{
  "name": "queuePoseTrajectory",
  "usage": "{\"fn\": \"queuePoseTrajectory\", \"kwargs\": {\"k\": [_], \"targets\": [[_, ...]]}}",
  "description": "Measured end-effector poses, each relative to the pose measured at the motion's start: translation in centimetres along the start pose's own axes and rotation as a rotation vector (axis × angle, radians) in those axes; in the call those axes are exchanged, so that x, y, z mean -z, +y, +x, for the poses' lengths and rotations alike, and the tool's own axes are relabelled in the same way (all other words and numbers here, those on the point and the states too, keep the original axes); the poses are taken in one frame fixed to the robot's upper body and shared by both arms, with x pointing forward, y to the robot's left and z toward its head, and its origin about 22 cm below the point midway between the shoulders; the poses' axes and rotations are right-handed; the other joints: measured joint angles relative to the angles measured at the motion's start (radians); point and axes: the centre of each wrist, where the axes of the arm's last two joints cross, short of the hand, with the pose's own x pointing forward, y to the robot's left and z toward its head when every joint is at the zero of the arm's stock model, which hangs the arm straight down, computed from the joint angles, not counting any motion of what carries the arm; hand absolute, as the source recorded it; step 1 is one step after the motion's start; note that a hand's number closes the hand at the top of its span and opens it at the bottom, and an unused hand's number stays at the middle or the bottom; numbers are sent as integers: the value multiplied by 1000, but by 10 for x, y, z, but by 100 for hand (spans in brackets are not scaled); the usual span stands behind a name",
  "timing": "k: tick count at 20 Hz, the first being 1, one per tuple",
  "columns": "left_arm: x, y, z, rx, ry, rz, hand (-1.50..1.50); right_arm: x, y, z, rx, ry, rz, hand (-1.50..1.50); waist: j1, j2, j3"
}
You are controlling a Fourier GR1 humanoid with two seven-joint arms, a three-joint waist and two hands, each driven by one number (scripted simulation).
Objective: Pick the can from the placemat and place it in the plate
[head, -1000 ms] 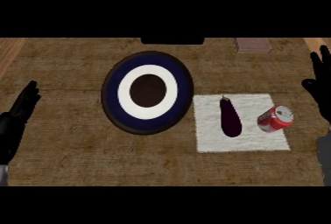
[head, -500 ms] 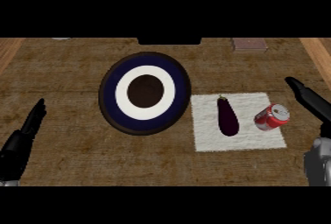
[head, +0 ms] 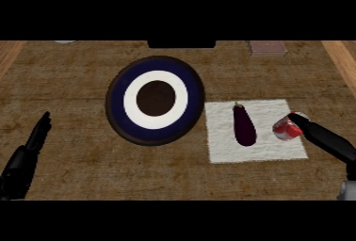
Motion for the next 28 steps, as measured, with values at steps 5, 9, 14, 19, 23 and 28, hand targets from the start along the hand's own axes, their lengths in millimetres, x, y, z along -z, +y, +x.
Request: {"fn": "queuePoseTrajectory", "kwargs": {"k": [5, 9, 14, 19, 23, 28], "targets": [[3, -2, 2, 6, -8, 3, 0, 10, -16, 13, -222, 136, 122, -150, 2, 2, 0], [5, -4, -1, 5, -13, -3, 0, 27, -18, 38, -334, 225, 179, -150, 8, 3, 1], [4, -4, -1, 8, -12, -8, 0, 44, -17, 44, -417, 332, 260, -150, 13, 4, 3], [8, -3, -6, 9, -16, -9, 0, 64, -8, 43, -474, 414, 352, -150, 16, 5, 4], [8, -3, -2, 5, -20, -11, 0, 75, -9, 31, -560, 476, 431, -150, 17, 5, 4], [6, -5, -4, 5, -19, -13, 0, 87, -8, 16, -627, 537, 518, -150, 15, 5, 4]]}}
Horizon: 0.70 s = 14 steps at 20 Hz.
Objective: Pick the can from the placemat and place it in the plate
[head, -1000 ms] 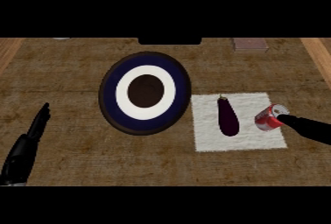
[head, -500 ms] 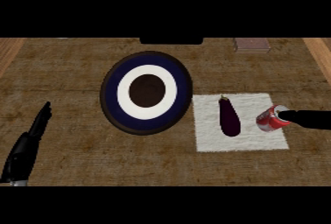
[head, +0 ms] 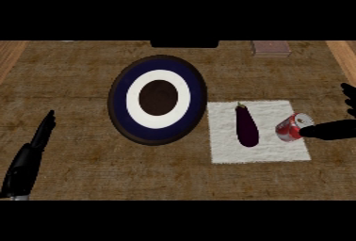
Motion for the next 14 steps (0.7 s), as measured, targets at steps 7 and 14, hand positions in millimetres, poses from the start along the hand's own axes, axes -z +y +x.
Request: {"fn": "queuePoseTrajectory", "kwargs": {"k": [7, 14], "targets": [[-1, -9, 4, -1, 1, 10, 0, 22, 15, -10, -43, 32, 80, -150, -2, -1, 0], [-1, -5, 1, 0, 4, 10, 0, 35, 32, -15, -69, 44, 153, -150, -3, -1, 0]]}}
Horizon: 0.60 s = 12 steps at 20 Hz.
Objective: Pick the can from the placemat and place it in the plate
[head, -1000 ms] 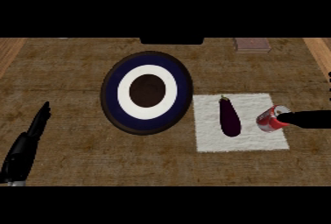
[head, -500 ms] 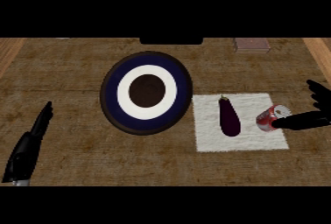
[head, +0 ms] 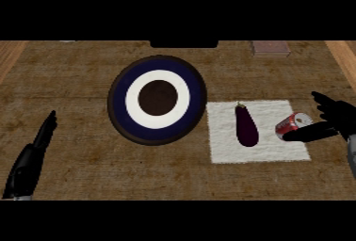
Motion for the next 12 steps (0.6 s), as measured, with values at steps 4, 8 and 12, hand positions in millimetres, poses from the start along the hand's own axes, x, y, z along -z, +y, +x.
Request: {"fn": "queuePoseTrajectory", "kwargs": {"k": [4, 8, 12], "targets": [[2, 5, 3, 3, 2, 0, 0, 9, 4, -8, -8, 18, 15, -150, 0, 0, 0], [-1, 2, 0, -3, 3, -4, 0, 18, 3, -15, -2, 20, 18, -150, -1, 0, 0], [2, 1, 2, -3, 4, -4, 0, 25, 10, -19, -5, 22, 26, 150, -1, 0, 0]]}}
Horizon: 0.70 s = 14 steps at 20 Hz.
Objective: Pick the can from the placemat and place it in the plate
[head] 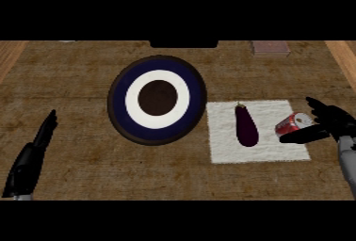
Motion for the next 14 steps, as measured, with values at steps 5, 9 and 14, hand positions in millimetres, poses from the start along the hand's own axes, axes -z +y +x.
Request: {"fn": "queuePoseTrajectory", "kwargs": {"k": [5, 9, 14], "targets": [[0, 5, -4, 1, 4, 0, 0, 9, 15, -10, 24, -51, -9, 150, 0, -1, -1], [-4, 6, -1, 2, 0, 0, 0, 11, 20, -3, -6, -100, -16, 150, 5, 0, 0], [8, -5, 13, -2, -60, -43, 0, 9, 19, 37, -287, -373, 48, 150, 77, 26, 4]]}}
